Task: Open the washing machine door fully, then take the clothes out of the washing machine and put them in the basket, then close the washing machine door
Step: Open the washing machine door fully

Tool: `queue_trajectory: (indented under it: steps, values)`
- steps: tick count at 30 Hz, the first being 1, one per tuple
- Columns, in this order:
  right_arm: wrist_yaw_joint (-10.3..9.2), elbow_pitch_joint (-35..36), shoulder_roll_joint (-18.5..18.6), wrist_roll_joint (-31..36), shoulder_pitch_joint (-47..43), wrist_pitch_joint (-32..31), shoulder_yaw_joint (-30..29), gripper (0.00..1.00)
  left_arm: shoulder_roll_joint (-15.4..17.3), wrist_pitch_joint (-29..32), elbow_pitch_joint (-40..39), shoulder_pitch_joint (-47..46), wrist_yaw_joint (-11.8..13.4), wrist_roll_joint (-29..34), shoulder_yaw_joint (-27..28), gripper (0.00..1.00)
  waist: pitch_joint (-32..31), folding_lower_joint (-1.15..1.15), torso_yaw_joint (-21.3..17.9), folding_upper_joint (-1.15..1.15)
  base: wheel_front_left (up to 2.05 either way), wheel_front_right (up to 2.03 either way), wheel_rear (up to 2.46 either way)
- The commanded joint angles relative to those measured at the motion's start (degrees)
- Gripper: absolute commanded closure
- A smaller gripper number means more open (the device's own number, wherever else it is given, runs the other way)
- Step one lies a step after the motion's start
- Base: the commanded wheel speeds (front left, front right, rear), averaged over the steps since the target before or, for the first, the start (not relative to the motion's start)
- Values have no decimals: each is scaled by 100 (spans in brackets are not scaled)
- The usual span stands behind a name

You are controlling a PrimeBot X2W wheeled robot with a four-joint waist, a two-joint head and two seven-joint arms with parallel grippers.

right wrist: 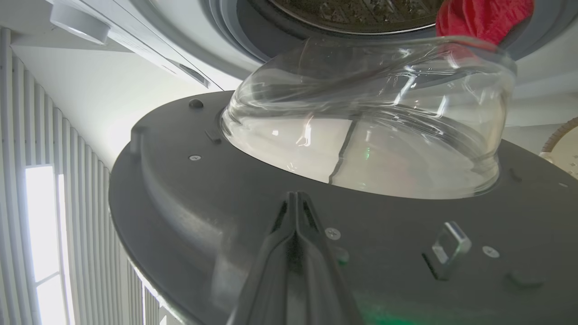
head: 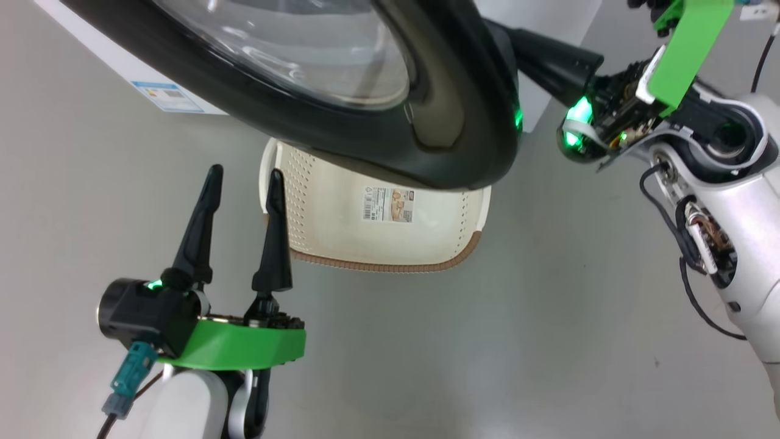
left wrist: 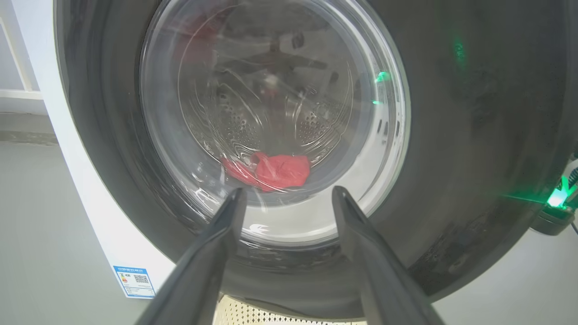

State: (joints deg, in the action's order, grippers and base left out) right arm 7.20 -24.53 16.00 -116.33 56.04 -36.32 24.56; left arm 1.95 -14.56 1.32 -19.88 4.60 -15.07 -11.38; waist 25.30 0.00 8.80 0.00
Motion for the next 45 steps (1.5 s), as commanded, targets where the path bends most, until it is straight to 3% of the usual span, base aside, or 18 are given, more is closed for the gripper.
queue_trajectory:
  steps: [1,21,45]
  values:
    - [29,196,-37,-102,-195,-1,145,100,93,-44,-125,87,52,-15,183,0,-127,0,96,0,0,0,0]
    - [29,383,156,-422,-871,53,1095,100,93,-44,-46,595,89,-55,335,0,-993,0,571,0,0,0,0]
    - [29,194,-63,-742,-1403,106,1866,100,93,-44,86,1163,49,-124,378,0,-1895,0,1406,0,0,0,0]
